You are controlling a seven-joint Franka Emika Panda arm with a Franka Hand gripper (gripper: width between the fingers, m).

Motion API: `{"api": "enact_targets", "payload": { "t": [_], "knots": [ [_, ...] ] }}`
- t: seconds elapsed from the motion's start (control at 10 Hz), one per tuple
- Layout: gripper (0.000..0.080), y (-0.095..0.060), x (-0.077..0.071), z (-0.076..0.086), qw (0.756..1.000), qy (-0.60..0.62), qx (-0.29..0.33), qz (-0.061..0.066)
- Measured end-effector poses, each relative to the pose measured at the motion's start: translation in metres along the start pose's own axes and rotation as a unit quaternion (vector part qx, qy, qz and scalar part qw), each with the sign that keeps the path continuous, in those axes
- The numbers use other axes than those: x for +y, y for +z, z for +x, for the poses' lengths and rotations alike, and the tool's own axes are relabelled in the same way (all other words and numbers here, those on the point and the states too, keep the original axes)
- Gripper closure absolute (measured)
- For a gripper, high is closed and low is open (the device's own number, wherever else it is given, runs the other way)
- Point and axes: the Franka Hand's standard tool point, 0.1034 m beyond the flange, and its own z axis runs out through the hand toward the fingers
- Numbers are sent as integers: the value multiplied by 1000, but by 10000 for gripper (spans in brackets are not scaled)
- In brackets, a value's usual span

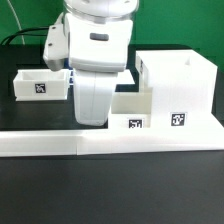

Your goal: Assemble drawer

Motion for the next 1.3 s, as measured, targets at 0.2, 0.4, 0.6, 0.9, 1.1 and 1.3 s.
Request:
{"api": "enact_targets", "payload": {
  "t": [0.2, 0.4, 0.6, 0.9, 1.1, 1.3],
  "knots": [
    [150, 1, -4, 17, 1000, 18, -6, 7],
    [150, 3, -10, 31, 1000, 13, -13, 17],
    [150, 2, -10, 36, 1000, 18, -14, 16],
    [150, 2, -10, 30, 1000, 8, -15, 16],
    [150, -1, -10, 17, 1000, -8, -15, 15],
    [150, 1, -23, 2, 1000, -8, -9, 6]
  ]
}}
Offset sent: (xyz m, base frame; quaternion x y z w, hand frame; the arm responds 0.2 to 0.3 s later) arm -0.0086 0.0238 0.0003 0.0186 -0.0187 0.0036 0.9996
